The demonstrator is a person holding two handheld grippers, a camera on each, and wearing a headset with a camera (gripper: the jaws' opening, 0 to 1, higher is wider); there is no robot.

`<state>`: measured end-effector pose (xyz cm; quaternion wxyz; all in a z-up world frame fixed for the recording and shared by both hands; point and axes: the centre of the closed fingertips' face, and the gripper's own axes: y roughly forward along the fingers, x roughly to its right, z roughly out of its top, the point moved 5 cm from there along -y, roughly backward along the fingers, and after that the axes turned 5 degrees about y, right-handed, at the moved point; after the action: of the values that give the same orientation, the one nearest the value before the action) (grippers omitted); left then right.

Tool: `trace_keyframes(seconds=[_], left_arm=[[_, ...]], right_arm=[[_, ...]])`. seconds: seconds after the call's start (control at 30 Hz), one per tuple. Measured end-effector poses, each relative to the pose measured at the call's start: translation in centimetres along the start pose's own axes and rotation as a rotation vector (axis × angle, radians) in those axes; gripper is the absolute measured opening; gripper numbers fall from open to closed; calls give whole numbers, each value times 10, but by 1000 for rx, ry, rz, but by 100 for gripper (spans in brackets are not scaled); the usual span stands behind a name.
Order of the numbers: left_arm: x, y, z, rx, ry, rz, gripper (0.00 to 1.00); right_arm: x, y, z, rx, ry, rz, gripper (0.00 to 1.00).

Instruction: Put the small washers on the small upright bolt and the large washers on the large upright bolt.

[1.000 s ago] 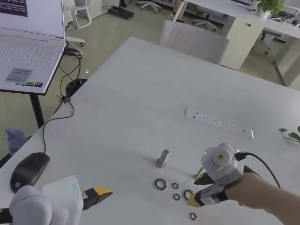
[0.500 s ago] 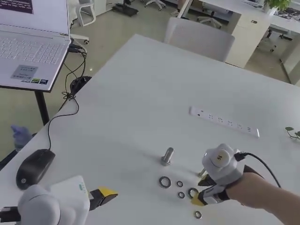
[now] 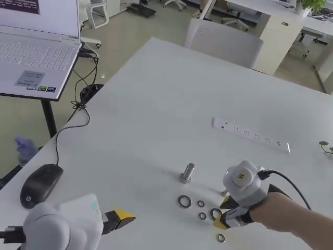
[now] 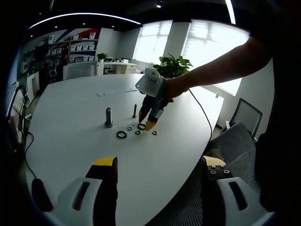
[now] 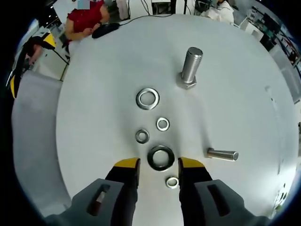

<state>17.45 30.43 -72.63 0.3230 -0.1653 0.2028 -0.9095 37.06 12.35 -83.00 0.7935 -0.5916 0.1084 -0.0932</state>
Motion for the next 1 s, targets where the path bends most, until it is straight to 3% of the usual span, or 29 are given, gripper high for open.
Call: trace_keyframes(seconds=[0.17, 0.43, 0.67, 0.83, 1.0], left_arm=[[1, 0, 0, -1, 1, -2, 71], [2, 1, -4, -24, 15, -12, 69], [2, 3, -4, -19, -3, -23, 66], [5, 3, 0, -18, 6, -34, 66], [6, 2, 1, -21, 13, -37, 65]], right_arm=[[3, 1, 0, -11, -28, -35, 29], [2, 1, 0, -7, -23, -38, 28], [0, 3, 6, -76, 17, -64, 24], [2, 3, 5, -85, 48, -60, 22], [0, 2, 6, -100, 34, -63, 22]])
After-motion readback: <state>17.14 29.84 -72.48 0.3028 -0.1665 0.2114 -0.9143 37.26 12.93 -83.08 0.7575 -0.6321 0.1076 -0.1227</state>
